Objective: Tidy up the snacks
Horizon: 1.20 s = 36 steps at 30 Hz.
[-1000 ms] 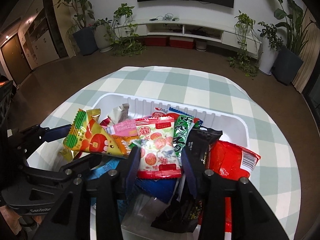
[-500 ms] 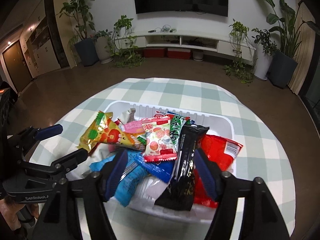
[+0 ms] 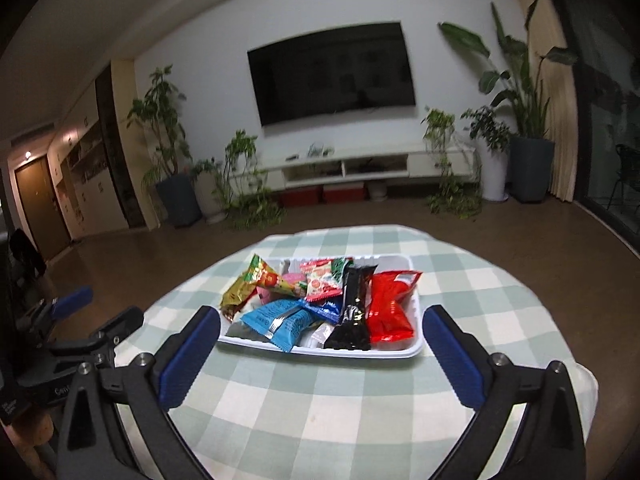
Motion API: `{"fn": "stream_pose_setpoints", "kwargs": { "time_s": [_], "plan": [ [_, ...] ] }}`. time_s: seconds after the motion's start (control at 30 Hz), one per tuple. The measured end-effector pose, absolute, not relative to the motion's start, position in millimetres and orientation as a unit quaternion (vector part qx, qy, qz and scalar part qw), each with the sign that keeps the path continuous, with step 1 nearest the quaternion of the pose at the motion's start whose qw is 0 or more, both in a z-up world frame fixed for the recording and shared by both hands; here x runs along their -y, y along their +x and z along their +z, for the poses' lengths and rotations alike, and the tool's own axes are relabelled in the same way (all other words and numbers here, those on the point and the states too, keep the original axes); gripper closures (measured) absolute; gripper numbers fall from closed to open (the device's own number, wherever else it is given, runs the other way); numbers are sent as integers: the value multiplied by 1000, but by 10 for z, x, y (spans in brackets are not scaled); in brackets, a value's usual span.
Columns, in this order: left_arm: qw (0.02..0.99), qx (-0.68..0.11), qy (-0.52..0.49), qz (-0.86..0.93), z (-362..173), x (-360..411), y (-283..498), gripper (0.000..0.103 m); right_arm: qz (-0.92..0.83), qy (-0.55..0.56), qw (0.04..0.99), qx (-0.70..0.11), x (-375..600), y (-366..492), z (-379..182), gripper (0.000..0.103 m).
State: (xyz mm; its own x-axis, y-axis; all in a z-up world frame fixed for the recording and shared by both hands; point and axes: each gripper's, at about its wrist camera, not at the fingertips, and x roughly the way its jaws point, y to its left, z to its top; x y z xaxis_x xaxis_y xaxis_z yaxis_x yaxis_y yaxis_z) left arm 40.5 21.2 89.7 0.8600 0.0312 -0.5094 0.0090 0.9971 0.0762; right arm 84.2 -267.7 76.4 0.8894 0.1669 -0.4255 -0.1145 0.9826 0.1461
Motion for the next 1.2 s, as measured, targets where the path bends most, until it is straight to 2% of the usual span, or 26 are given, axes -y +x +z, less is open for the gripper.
{"fn": "stream_pose_setpoints", "kwargs": {
  "time_s": [0.27, 0.4, 0.63, 1.2],
  "plan": [
    [955, -296, -6, 0, 952, -223, -278, 2, 46, 37, 985, -163, 2671, 104, 1068, 0],
    [948, -317, -14, -9, 914, -131, -528, 2, 28, 4, 978, -204, 2625, -41, 963, 0],
    [937, -349, 5, -28, 776, 98, -672, 2, 23, 33, 959, -280, 2731, -190, 603, 0],
    [930, -365, 10, -35, 727, 119, -609, 2, 19, 23, 955, -297, 2675, -278, 543, 0]
  ]
}}
